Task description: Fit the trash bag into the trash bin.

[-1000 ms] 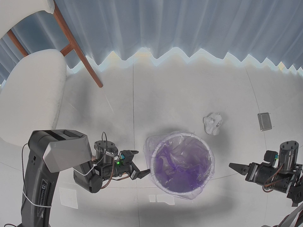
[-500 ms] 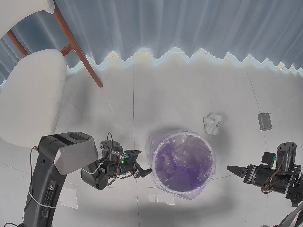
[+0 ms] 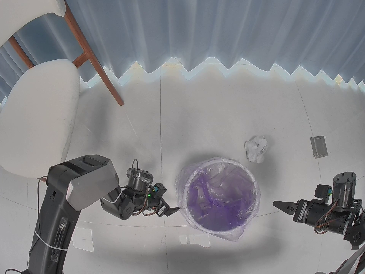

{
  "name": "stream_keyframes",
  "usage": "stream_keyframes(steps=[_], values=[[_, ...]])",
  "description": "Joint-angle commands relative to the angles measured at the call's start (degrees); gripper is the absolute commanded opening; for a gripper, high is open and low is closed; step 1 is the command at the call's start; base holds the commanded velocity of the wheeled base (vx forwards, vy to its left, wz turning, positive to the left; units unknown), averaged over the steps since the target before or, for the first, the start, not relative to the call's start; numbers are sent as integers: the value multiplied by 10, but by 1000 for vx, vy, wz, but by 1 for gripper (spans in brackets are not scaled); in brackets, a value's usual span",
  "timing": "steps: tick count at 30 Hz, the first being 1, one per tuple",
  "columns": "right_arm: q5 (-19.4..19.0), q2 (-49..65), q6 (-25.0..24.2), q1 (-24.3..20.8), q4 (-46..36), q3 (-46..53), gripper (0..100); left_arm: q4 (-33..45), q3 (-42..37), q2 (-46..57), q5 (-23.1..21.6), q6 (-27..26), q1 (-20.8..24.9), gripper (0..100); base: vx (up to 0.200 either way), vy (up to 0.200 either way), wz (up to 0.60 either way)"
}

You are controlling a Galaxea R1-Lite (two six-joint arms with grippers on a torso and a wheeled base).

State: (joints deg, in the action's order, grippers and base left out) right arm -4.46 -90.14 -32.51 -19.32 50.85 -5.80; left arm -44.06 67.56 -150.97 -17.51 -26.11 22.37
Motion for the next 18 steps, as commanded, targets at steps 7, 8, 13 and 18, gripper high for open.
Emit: stream_keyframes(steps=[7,8,13,18], values=[[1,-14,-1,1,0,10,100,110,63,13,80,-9,-3,100,0,0,0],[2,-15,-1,1,0,9,100,108,57,15,79,-7,-5,100,0,0,0],[2,-31,-17,10,0,3,100,78,-38,107,74,4,-11,100,0,0,0],[1,-79,-41,26,0,-19,100,42,-140,257,66,47,-17,100,0,0,0]])
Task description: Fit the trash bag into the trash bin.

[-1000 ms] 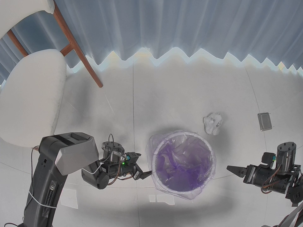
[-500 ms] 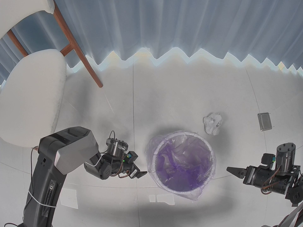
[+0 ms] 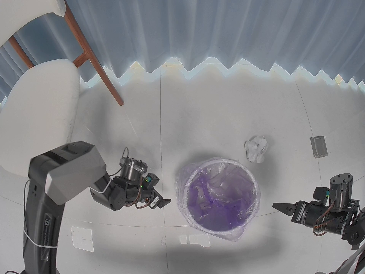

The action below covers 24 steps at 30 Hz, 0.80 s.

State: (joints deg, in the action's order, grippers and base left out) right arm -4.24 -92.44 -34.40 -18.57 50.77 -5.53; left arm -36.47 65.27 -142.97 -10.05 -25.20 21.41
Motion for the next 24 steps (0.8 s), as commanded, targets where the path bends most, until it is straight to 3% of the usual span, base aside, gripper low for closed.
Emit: stream_keyframes(steps=[1,6,11,12,13,17,24], values=[[-2,-66,-19,20,0,-27,100,-35,-133,203,-16,46,-8,100,0,0,0],[-19,-127,21,20,0,-61,100,-35,-248,387,-38,116,0,100,0,0,0],[-63,-197,150,20,28,-66,100,-36,-371,537,-39,159,13,100,0,0,0],[-67,-201,158,20,33,-66,100,-36,-378,546,-39,161,13,100,0,0,0],[-98,-225,199,17,67,-55,100,-36,-412,588,-35,183,8,100,0,0,0],[-114,-283,245,-3,118,-26,100,-38,-450,647,-28,230,-14,100,0,0,0],[-104,-412,312,-13,224,-22,100,-64,-451,686,-27,241,-71,100,0,0,0]])
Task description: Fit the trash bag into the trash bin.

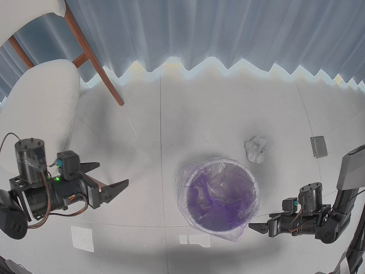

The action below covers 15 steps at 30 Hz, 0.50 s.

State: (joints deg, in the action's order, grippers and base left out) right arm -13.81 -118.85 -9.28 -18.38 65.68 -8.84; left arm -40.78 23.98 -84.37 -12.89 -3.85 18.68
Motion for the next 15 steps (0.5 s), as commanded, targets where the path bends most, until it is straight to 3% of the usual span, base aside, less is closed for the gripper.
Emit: stream_keyframes(steps=[1,6,15], values=[[-5,-169,67,-21,90,9,100,-25,-40,102,1,31,-49,100,0,0,0],[9,-237,69,-53,160,3,100,-26,-55,125,1,36,-67,100,0,0,0],[14,-254,48,-74,161,-50,100,-26,-73,141,1,29,-81,100,0,0,0]])
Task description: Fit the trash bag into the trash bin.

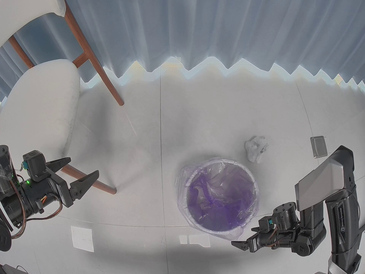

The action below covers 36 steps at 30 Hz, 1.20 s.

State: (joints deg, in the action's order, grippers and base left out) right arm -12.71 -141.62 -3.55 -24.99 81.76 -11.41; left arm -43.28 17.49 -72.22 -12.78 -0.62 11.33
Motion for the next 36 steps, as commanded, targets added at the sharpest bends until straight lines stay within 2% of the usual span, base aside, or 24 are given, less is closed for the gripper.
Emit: stream_keyframes(steps=[1,5,7,22,32,36], values=[[14,-26,-30,-10,2,-40,100,-1,-11,20,-1,-5,-11,100,0,0,0],[49,-19,-86,-16,2,-89,100,-1,-9,23,-1,-4,-15,100,0,0,0],[60,-19,-90,-14,2,-110,100,-1,-9,23,-2,-5,-17,100,0,0,0],[64,-28,-90,-10,-12,-188,100,-1,-18,34,-2,-9,-17,100,0,0,0],[64,-22,-88,-9,-108,-290,100,-1,-18,35,-4,-12,-17,100,0,0,0],[64,-22,-88,-9,-124,-313,100,-1,-18,36,-4,-18,-17,100,0,0,0]])
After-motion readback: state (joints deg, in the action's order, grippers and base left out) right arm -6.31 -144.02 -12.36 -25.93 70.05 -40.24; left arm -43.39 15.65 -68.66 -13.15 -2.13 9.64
